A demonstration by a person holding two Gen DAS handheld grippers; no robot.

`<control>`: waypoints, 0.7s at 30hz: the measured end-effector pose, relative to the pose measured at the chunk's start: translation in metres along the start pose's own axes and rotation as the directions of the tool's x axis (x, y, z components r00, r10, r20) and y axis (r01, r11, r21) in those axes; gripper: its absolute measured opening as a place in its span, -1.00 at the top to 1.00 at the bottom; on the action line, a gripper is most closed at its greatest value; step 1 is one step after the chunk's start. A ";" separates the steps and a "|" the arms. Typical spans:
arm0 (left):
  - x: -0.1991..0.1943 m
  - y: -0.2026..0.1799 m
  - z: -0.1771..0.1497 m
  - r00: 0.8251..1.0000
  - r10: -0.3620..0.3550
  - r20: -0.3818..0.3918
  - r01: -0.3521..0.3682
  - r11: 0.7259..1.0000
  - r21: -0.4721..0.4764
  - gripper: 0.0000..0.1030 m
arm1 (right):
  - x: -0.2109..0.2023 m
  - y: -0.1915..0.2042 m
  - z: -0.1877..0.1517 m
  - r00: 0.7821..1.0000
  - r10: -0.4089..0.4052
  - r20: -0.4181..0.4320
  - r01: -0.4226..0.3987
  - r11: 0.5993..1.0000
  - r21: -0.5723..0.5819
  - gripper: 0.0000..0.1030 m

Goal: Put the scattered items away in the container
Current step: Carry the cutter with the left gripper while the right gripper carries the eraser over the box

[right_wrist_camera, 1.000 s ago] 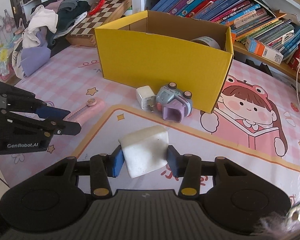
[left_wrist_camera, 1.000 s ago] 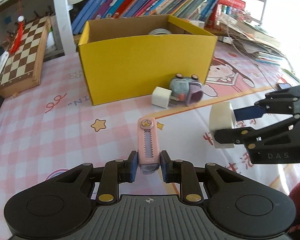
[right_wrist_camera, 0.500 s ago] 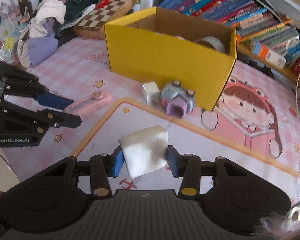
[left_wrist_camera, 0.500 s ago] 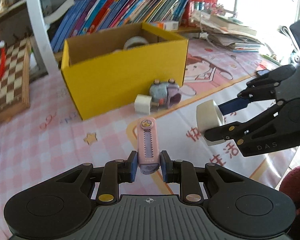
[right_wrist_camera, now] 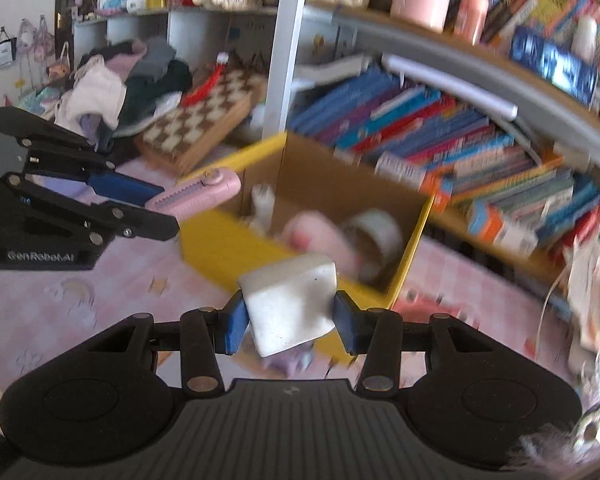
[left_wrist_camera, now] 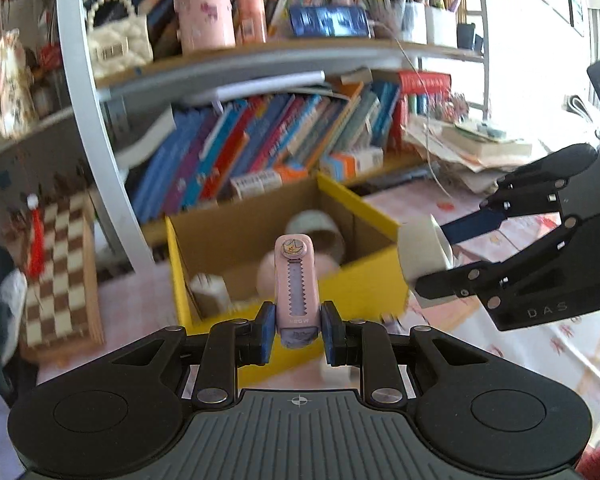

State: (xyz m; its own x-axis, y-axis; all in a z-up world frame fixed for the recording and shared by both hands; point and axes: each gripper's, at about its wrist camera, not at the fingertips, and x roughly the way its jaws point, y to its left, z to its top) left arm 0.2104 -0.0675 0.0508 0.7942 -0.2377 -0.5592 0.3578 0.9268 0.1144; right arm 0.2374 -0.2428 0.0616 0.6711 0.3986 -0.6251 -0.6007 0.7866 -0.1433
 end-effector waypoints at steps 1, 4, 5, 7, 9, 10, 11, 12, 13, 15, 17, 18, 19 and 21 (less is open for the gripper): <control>0.002 0.001 0.004 1.000 0.004 0.007 -0.004 1.000 0.003 0.56 | 0.002 -0.003 0.007 1.000 -0.003 0.010 0.003 1.000 -0.010 0.16; 0.010 0.004 0.015 1.000 0.017 0.014 -0.018 1.000 0.021 0.56 | 0.006 -0.014 0.026 0.999 -0.012 0.039 0.014 0.999 -0.042 0.16; 0.013 0.006 0.018 1.000 0.021 0.014 -0.022 0.999 0.027 0.56 | 0.008 -0.017 0.033 0.999 -0.014 0.048 0.017 0.998 -0.052 0.16; 0.022 0.010 0.024 1.000 0.026 0.005 -0.026 0.999 0.035 0.56 | 0.016 -0.023 0.044 0.998 -0.016 0.054 0.020 0.997 -0.076 0.16; 0.033 0.014 0.031 1.000 0.029 -0.007 -0.029 0.999 0.041 0.56 | 0.025 -0.028 0.054 0.998 -0.018 0.057 0.023 0.995 -0.095 0.16; 0.038 0.016 0.034 0.999 0.032 -0.014 -0.031 0.998 0.046 0.56 | 0.030 -0.031 0.058 0.998 -0.018 0.056 0.024 0.994 -0.103 0.16; 0.044 0.019 0.037 0.999 0.036 -0.020 -0.035 0.998 0.050 0.56 | 0.037 -0.034 0.063 0.998 -0.017 0.053 0.023 0.994 -0.110 0.16; 0.050 0.021 0.040 0.999 0.040 -0.027 -0.038 0.998 0.053 0.56 | 0.044 -0.037 0.067 0.999 -0.016 0.049 0.021 0.993 -0.114 0.16; 0.056 0.024 0.043 0.998 0.044 -0.034 -0.042 0.998 0.054 0.56 | 0.051 -0.039 0.071 0.999 -0.016 0.045 0.021 0.993 -0.119 0.16; 0.069 0.028 0.048 0.997 0.051 -0.050 -0.048 0.998 0.050 0.56 | 0.066 -0.043 0.078 0.999 -0.020 0.037 0.025 0.990 -0.137 0.16; 0.081 0.031 0.053 0.996 0.059 -0.068 -0.056 0.997 0.043 0.56 | 0.083 -0.045 0.085 0.999 -0.028 0.026 0.032 0.986 -0.163 0.16; 0.087 0.032 0.055 0.995 0.062 -0.078 -0.059 0.997 0.043 0.56 | 0.091 -0.047 0.088 0.999 -0.029 0.017 0.031 0.984 -0.174 0.16; 0.094 0.034 0.056 0.994 0.066 -0.089 -0.062 0.997 0.045 0.56 | 0.100 -0.048 0.091 1.000 -0.027 0.004 0.027 0.982 -0.184 0.16; 0.106 0.037 0.059 0.991 0.071 -0.113 -0.065 0.996 0.056 0.56 | 0.117 -0.050 0.095 0.999 -0.025 -0.020 0.020 0.977 -0.213 0.16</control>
State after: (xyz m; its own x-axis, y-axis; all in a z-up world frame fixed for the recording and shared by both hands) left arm 0.3368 -0.0758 0.0440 0.7570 -0.1370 -0.6388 0.3328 0.9223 0.1965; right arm 0.3874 -0.1903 0.0687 0.6771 0.3690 -0.6366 -0.6656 0.6761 -0.3160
